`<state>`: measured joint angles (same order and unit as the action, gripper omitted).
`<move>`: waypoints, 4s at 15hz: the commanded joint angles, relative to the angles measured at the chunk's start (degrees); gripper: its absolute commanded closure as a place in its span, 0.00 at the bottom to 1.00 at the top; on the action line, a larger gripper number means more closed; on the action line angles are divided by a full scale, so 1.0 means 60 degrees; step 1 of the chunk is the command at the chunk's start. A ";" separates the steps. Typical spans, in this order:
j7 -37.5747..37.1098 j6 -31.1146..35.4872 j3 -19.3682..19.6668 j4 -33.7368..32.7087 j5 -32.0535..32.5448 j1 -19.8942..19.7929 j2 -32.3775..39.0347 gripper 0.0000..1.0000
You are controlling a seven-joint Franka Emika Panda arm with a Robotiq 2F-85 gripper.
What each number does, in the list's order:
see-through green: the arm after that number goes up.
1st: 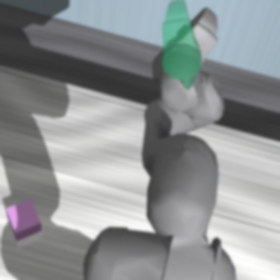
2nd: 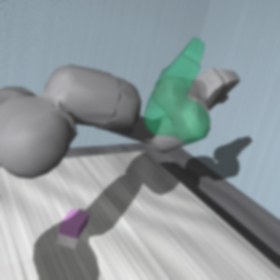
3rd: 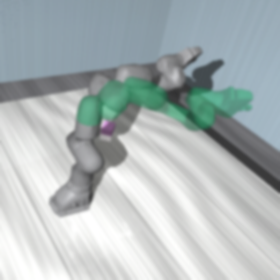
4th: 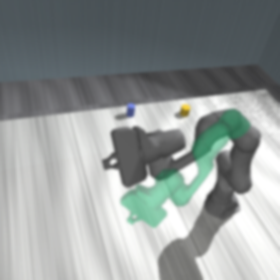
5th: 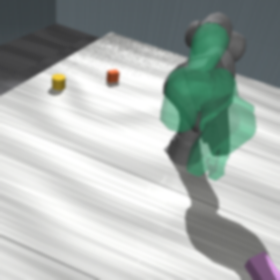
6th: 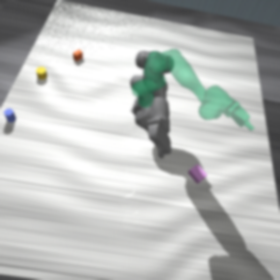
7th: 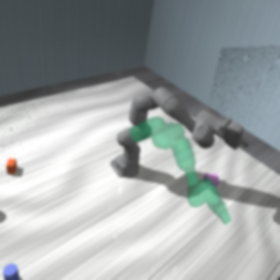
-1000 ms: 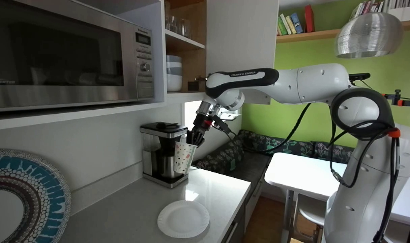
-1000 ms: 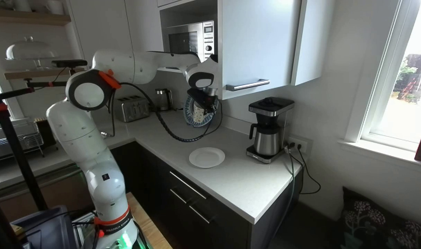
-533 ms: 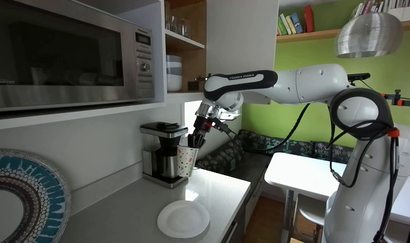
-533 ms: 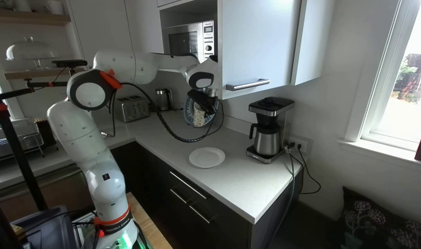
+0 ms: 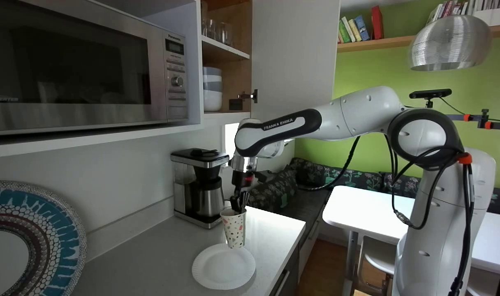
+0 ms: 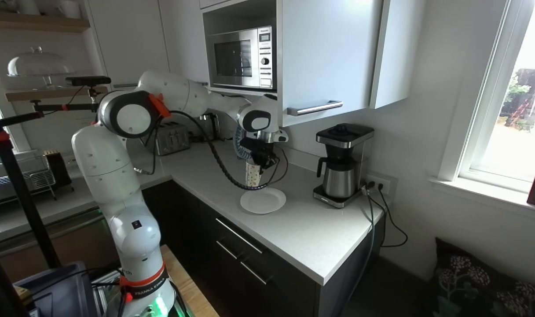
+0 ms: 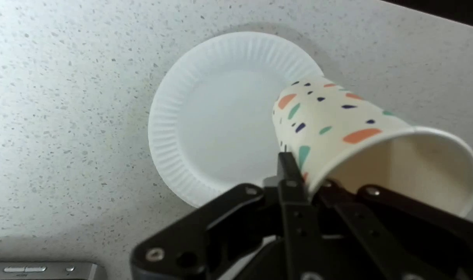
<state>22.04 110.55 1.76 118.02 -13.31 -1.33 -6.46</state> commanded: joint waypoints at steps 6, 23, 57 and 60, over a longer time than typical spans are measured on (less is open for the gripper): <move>-0.0028 0.3636 -0.0241 0.2140 0.0713 0.0267 0.0396 1.00; -0.1289 0.2538 0.0130 0.1837 0.0886 -0.0042 -0.0790 0.22; -0.3472 -0.5882 0.0176 -0.2193 0.8187 -0.0974 -0.5289 0.00; -0.2808 -0.5298 0.0401 -0.2150 0.9115 -0.0725 -0.5665 0.00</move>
<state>1.47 75.65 2.81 104.39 36.55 -7.21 -38.17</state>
